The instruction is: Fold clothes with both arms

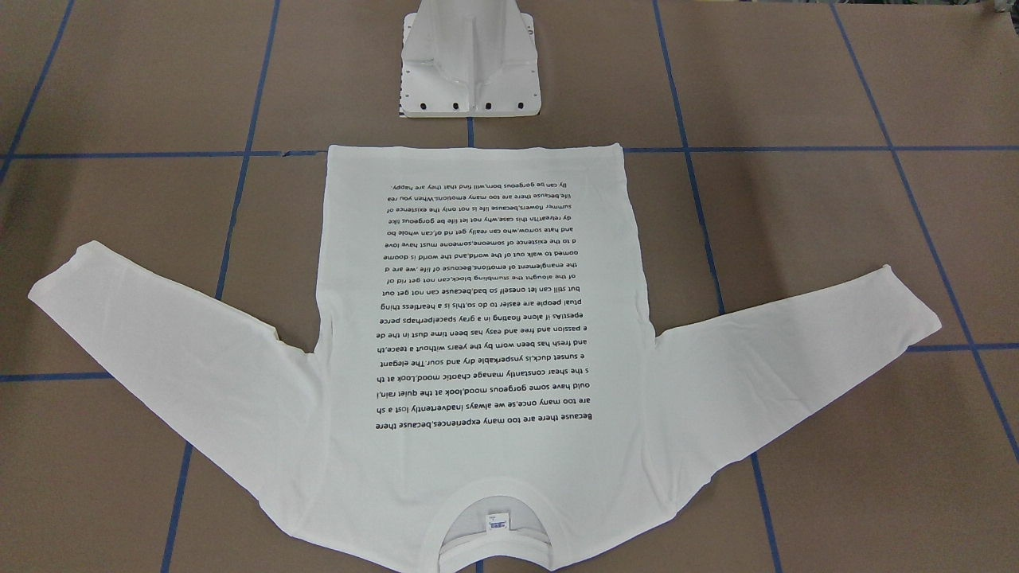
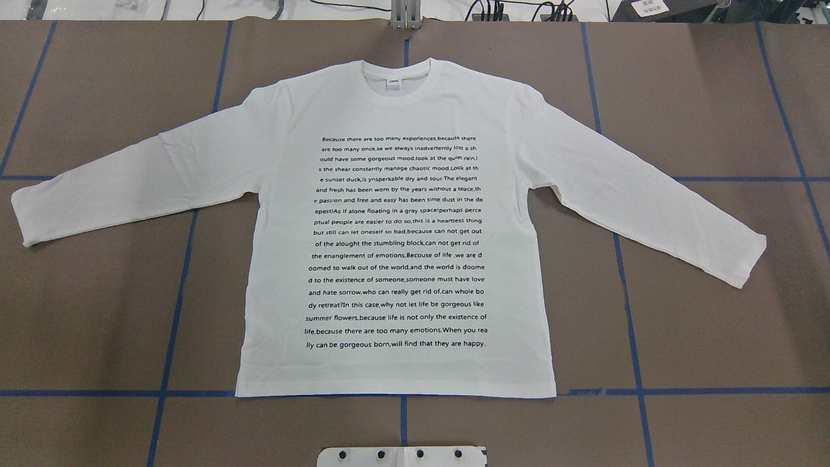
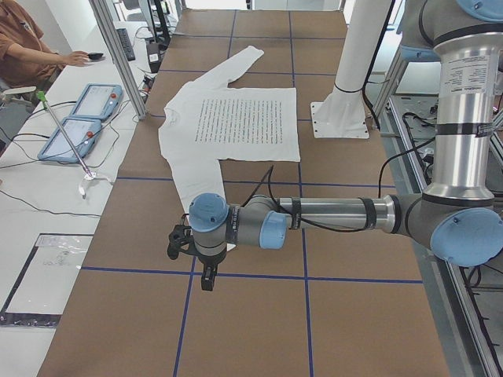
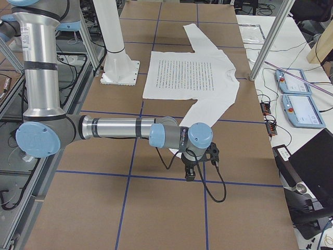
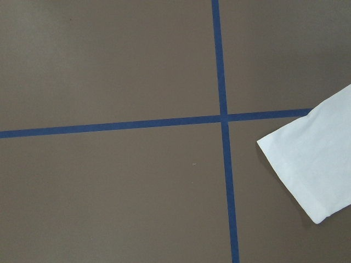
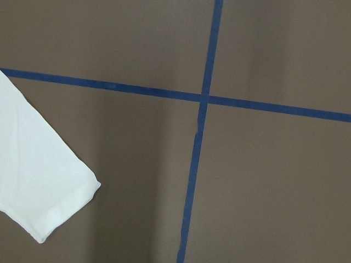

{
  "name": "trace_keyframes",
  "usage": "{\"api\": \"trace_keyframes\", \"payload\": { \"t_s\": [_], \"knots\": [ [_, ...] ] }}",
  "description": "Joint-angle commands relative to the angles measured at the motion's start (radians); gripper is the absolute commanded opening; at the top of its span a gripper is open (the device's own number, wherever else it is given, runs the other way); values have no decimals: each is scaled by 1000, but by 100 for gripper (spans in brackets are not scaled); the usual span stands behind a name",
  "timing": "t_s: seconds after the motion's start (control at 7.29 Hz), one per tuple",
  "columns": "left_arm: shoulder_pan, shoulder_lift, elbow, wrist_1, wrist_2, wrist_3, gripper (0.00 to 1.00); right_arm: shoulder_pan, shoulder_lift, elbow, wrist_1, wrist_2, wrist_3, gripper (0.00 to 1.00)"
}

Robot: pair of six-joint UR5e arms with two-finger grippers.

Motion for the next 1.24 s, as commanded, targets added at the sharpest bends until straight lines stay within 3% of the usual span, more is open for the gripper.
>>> {"api": "trace_keyframes", "payload": {
  "t_s": [0.0, 0.14, 0.27, 0.41, 0.69, 0.96, 1.1],
  "knots": [
    [1, -8, 5, -179, -7, -2, 100, 0, 6, -13, 113, 1, 3, 100],
    [2, -10, 5, -233, -5, -2, 100, -9, 6, -15, 176, 5, 0, 100],
    [60, -25, 10, -256, 1, -11, 100, -95, 8, -6, 255, 4, 79, 100],
    [88, -22, 16, -259, 3, -8, 100, -152, 8, 19, 325, 1, 340, 100],
    [88, -16, 42, -316, -2, -8, 100, -206, -141, 14, 650, -1, 440, 100],
    [88, -11, 47, -356, -2, -8, 100, -258, -176, -39, 901, -63, 448, 100],
    [88, -11, 47, -358, -5, -6, 100, -342, -149, -42, 864, -112, 463, 100]
  ]
}}
